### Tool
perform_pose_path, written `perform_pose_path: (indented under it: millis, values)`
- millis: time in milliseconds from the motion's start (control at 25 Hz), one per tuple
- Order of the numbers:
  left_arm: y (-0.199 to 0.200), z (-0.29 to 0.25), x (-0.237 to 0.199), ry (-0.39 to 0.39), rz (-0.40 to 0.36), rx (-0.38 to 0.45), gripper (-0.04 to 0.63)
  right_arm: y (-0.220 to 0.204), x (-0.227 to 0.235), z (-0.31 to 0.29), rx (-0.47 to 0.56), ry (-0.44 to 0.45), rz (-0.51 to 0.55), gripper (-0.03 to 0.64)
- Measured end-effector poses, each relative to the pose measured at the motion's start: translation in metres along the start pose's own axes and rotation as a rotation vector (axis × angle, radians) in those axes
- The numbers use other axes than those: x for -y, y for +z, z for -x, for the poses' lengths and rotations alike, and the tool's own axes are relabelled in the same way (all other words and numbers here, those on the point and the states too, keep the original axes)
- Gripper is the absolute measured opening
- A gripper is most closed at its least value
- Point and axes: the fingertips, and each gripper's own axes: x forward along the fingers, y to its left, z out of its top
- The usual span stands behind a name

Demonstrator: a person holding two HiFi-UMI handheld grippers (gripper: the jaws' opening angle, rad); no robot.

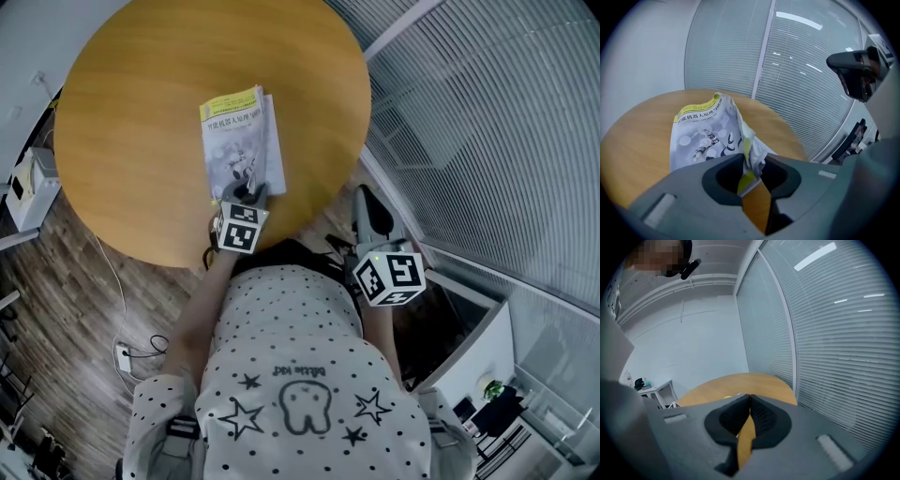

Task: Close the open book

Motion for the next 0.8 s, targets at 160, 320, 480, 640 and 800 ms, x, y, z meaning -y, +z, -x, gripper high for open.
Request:
perform_pose_path:
  millis: [160,320,480,640,800]
  values:
    - [0.004,0.006,0.0,0.002,0.002,0.029,0.114,0.002,-0.003,0.001,0.003,-0.002,0.004,0.005]
    - [0.011,0.007,0.004,0.002,-0.033,0.057,0.132,0.003,-0.002,0.003,0.003,-0.005,0.005,0.005]
    - [0.014,0.003,0.012,-0.012,-0.07,0.047,0.15,0.003,0.0,0.006,0.004,-0.009,0.004,0.005]
    - [0.013,0.0,0.015,-0.016,-0.08,0.043,0.152,0.002,0.003,0.007,0.002,-0.015,0.002,0.005]
    - [0.013,-0.002,0.017,-0.026,-0.086,0.038,0.163,0.002,0.006,0.006,0.001,-0.019,-0.003,0.005]
